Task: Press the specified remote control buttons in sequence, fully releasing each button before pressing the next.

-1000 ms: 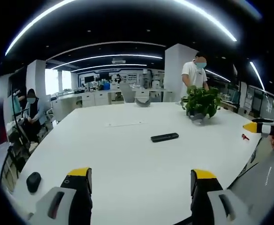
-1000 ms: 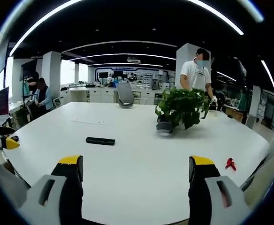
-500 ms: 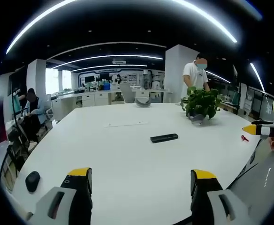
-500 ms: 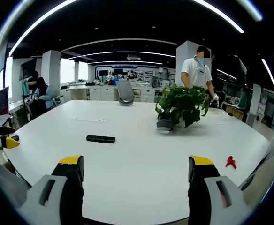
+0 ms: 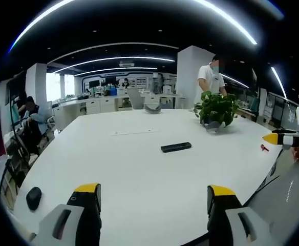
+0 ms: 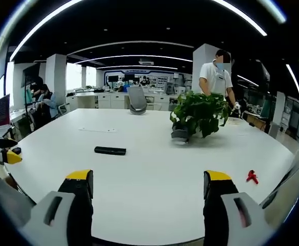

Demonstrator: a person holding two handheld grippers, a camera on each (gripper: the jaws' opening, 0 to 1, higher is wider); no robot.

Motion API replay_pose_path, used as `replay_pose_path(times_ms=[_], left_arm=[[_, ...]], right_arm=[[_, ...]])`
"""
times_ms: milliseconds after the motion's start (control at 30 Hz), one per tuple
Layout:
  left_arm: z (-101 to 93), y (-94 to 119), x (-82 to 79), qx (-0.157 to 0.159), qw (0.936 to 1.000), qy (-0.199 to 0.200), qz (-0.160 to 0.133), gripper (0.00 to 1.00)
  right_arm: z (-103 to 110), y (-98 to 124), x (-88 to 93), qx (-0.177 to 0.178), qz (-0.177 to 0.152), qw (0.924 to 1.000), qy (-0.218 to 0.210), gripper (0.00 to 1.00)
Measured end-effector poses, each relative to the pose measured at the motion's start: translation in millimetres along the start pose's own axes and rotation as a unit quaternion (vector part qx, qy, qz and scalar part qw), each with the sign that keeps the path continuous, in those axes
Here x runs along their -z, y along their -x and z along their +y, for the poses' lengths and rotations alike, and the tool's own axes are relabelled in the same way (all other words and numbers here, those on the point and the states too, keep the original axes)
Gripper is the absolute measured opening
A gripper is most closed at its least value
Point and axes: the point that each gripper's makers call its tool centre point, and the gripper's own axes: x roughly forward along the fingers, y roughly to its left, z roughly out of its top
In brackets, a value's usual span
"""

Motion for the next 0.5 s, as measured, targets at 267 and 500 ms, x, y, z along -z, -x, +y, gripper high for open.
replay_pose_path(times_ms=[267, 500], left_arm=[[-3.2, -1.4, 3.0, 0.007, 0.9999, -0.006, 0.008, 0.89], [-5.5, -3.2, 6.0, 0.016, 0.9997, -0.009, 0.015, 0.88]], right_arm=[[1.9, 0.0, 1.2, -0.006, 0.003, 1.0000, 0.005, 0.90], [0.6, 0.3, 1.4, -0.002, 0.004, 1.0000, 0.003, 0.88]])
